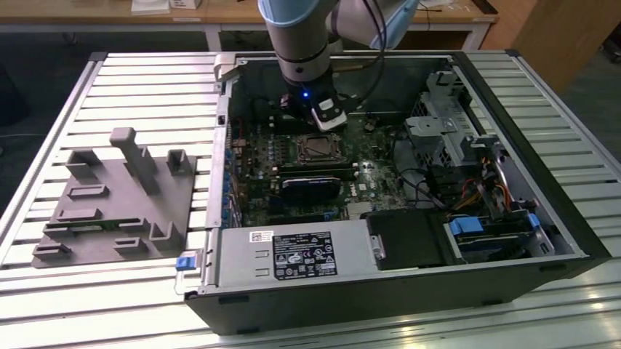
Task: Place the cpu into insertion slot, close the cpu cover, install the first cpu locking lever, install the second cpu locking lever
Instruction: 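Install the first cpu locking lever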
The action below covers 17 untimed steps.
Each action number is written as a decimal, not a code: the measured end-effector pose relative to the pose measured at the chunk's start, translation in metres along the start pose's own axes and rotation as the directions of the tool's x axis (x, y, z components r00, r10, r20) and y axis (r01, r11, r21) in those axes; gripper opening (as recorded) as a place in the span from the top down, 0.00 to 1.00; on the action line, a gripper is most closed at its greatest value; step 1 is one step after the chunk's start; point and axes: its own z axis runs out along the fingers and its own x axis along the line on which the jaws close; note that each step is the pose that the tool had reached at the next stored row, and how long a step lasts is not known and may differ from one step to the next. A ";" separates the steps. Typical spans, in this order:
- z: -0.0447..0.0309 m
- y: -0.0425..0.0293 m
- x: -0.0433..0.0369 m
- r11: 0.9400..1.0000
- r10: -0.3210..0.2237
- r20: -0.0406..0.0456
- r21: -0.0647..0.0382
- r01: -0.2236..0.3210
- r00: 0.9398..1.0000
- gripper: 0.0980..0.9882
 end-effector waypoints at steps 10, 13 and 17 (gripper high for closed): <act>0.0050 -0.0004 0.0011 1.000 0.012 0.008 0.018 -0.012 1.000 0.99; 0.0058 0.0000 0.0014 1.000 0.012 0.008 0.019 -0.013 1.000 0.99; 0.0051 0.0003 0.0013 1.000 0.012 0.008 0.019 -0.013 1.000 0.99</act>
